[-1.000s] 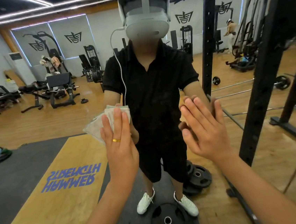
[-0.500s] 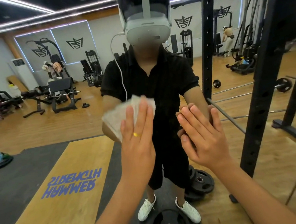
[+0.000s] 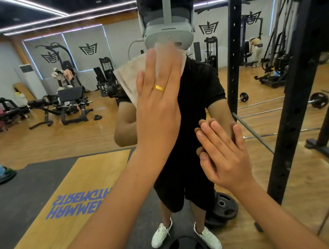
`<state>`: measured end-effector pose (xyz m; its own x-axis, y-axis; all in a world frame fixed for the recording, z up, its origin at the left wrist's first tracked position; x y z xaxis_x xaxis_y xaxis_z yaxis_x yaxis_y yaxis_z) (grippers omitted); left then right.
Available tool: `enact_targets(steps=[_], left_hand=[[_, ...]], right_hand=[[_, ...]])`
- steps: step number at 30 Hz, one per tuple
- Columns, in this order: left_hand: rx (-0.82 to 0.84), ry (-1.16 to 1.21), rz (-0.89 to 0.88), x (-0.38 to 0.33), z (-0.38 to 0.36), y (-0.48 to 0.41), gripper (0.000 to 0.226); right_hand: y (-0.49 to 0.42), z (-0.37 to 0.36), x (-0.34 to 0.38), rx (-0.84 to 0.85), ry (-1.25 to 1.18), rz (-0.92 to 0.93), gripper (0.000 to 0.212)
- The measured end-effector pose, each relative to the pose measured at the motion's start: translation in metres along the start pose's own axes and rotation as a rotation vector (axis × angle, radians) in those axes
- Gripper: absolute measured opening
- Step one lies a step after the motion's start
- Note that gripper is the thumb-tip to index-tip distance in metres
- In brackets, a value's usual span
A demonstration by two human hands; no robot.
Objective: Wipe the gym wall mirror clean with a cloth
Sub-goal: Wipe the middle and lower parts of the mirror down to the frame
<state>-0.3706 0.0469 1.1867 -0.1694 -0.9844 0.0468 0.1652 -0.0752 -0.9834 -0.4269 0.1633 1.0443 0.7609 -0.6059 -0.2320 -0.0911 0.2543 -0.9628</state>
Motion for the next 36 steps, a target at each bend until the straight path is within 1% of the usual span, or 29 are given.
enact_targets(steps=[4,8,10,12,15,17,19,21,23,25,28,30,31,32,34,35,36], left_hand=[[-0.043,-0.032,0.002,-0.003,-0.002,0.006,0.069],[0.031,-0.02,0.028,-0.003,-0.011,0.063,0.071],[0.062,0.001,0.101,-0.002,-0.016,0.099,0.068],[0.084,0.052,0.216,-0.003,-0.021,0.128,0.062],[0.114,0.168,0.3,-0.008,-0.025,0.141,0.058],[0.156,0.27,0.302,-0.007,-0.022,0.139,0.056],[0.224,0.357,0.266,-0.003,-0.015,0.14,0.055],[0.274,0.406,0.207,0.004,-0.007,0.142,0.056],[0.276,0.39,0.144,0.012,0.002,0.14,0.056],[0.252,0.386,0.117,0.017,0.009,0.134,0.053],[0.226,0.409,0.074,0.018,0.018,0.126,0.062],[0.189,0.349,0.032,0.029,0.027,0.127,0.066],[0.139,0.285,0.036,0.04,0.034,0.132,0.065],[0.067,0.214,0.076,0.055,0.045,0.14,0.063],[-0.097,0.113,0.237,0.087,0.071,0.17,0.054],[-0.145,0.081,0.31,0.1,0.08,0.189,0.053],[-0.156,0.044,0.348,0.108,0.085,0.208,0.055]], right_hand=[[-0.001,0.0,-0.001,0.002,-0.012,-0.001,0.054],[-0.002,0.001,-0.001,0.001,-0.034,-0.004,0.05],[-0.004,0.001,-0.002,-0.003,-0.037,0.002,0.05],[-0.004,0.001,-0.003,-0.006,-0.05,-0.008,0.05],[-0.003,0.003,-0.003,-0.001,-0.087,-0.022,0.047],[-0.003,0.004,-0.005,0.013,-0.094,-0.012,0.047],[-0.004,0.003,-0.006,0.026,-0.103,-0.024,0.048],[-0.005,0.005,-0.005,0.025,-0.155,-0.084,0.047],[-0.006,0.01,0.004,0.016,-0.249,-0.166,0.047],[-0.003,0.016,0.026,0.017,-0.333,-0.196,0.049],[0.0,0.011,0.07,0.066,-0.422,-0.148,0.051],[0.0,-0.003,0.084,0.123,-0.437,-0.17,0.053],[0.0,-0.01,0.085,0.148,-0.429,-0.204,0.052],[0.0,-0.014,0.085,0.16,-0.414,-0.236,0.052],[-0.001,-0.017,0.087,0.134,-0.386,-0.289,0.051],[-0.002,-0.015,0.088,0.108,-0.378,-0.315,0.05],[-0.004,-0.014,0.09,0.082,-0.371,-0.337,0.05]])
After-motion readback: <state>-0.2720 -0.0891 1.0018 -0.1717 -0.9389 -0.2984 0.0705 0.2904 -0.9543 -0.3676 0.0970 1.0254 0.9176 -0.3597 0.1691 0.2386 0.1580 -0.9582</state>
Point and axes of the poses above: each hand's wrist, its own y-axis away from the middle knuckle, its own z-axis out of the back of the hand, x = y × z, the point moved 9 cm from there along -y, towards the middle knuckle, and after that the axes turned 4 degrees about -x, right-handed, at the moved point
